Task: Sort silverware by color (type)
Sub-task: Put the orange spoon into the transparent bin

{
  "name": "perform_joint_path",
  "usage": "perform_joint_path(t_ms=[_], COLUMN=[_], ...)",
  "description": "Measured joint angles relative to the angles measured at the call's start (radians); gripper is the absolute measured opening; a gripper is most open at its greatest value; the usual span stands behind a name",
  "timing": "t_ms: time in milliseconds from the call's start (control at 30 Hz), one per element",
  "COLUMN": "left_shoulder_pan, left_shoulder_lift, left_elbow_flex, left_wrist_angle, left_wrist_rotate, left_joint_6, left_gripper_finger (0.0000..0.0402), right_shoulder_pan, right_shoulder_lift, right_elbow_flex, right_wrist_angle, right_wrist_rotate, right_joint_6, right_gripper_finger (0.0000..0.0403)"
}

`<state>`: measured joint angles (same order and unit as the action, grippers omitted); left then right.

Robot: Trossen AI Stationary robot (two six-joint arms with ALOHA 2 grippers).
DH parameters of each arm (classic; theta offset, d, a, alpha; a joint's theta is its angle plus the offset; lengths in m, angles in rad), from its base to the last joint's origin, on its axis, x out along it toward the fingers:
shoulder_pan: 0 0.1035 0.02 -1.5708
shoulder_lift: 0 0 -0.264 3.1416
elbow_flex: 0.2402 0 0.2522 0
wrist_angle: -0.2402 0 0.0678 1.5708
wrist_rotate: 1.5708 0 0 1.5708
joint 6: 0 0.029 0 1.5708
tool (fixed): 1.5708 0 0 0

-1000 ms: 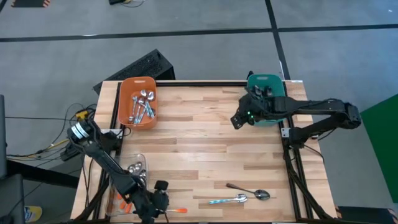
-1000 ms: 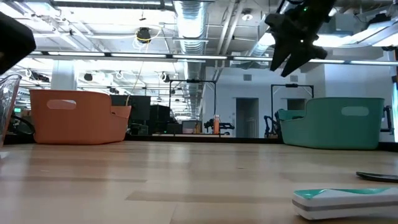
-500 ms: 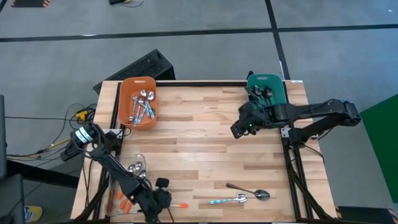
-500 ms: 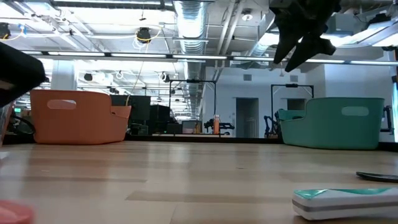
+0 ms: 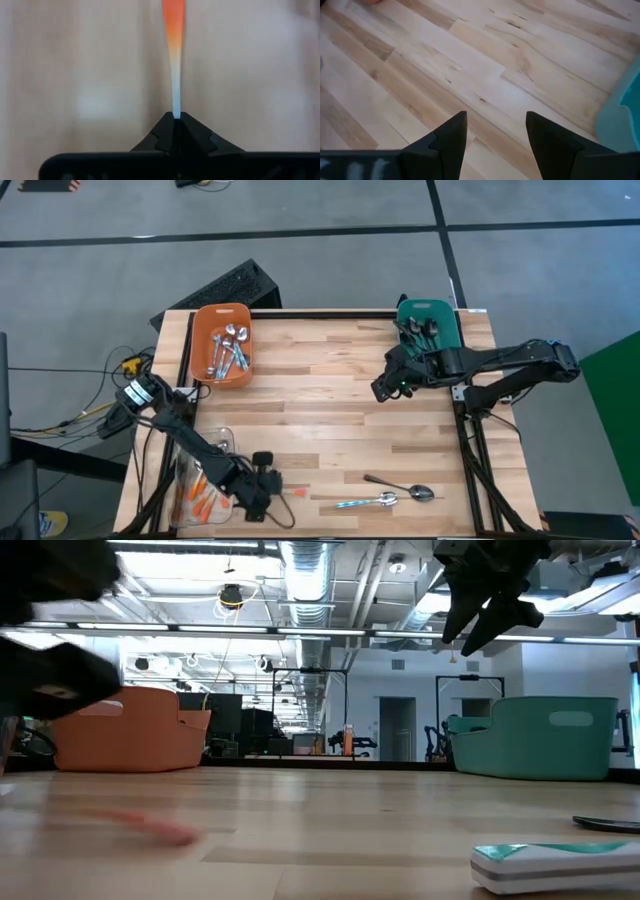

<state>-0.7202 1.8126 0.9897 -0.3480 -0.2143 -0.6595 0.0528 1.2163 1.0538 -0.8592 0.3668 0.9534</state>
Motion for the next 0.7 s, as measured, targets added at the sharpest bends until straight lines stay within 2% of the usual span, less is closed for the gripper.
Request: perform_joint_path(t_ms=[167,300,400,533,700], left_shoulder_pan=[0.054,0.1,0.104,-0.003,-0.21], left_shoulder_lift=[-0.059,-0.153,-0.249,-0.36,-0.385], left_elbow_flex=[0.055,0.139,0.18,0.181,0.179], left_wrist_angle=[-0.09,-0.418,-0.6,-0.704,-0.779], left_wrist_rotate=[-0.091,-0.113,-0.117,-0.152,-0.217], left_joint_6=[-0.078,-0.311,-0.554,-0.889,-1.221], left_gripper_finger=[0.0003,0.0002,0.0002,0.0001,0.0001], right_shoulder_pan=[0.0,0.0,-0.003,0.002,0.046], right_shoulder_lift=[0.0,0.0,0.0,0.0,0.0], right_elbow_flex=[0.0,0.0,0.0,0.0,0.0], right_wrist_angle=[0.0,0.002,0.002,0.002,0.009], right_wrist_rotate=[0.004,0.03,0.032,0.032,0.031], right_joint_6=[0.0,0.0,0.0,0.029,0.066], right_gripper_finger=[0.0226,0.0226,0.0226,0.0226,0.0226])
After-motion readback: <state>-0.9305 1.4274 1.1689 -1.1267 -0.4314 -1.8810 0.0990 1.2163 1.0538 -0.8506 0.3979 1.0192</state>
